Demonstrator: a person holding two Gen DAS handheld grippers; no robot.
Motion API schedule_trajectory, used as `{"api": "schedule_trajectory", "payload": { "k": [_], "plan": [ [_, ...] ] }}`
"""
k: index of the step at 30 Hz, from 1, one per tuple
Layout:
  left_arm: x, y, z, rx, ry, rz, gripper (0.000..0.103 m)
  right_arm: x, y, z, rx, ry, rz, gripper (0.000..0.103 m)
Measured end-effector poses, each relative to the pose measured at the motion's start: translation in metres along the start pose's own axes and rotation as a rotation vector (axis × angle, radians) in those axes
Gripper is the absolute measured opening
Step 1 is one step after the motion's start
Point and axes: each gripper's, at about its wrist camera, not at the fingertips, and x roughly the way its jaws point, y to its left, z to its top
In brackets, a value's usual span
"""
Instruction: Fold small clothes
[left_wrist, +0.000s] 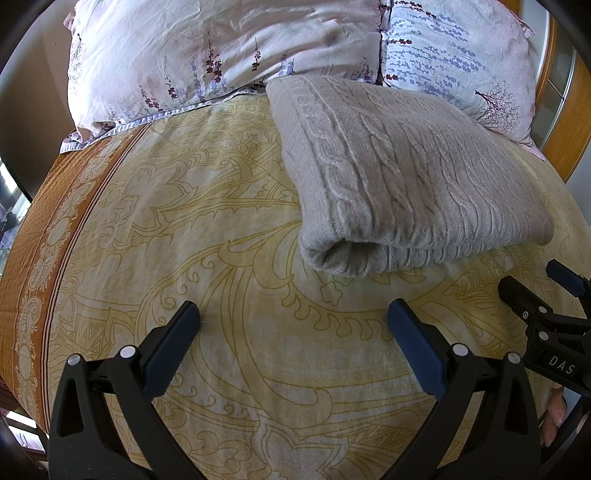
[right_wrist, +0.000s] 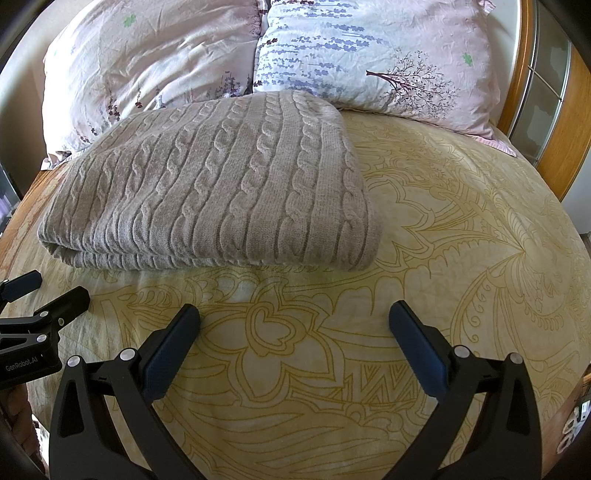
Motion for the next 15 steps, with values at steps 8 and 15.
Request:
{"api": "schedule_trajectory", "payload": {
  "k": [8,15],
  "plan": [
    [0.0012,0.0002,0.0000,0.001,0.006,-0.002,0.101,0.0000,0.0000,0.0000,0.000,0.000,0.000,0.102],
    [0.0014,0.0005,0.0007,0.001,0.007,-0.002,0.101,0.0000,-0.0001,-0.0001,0.000,0.000,0.000,0.102]
  ]
}}
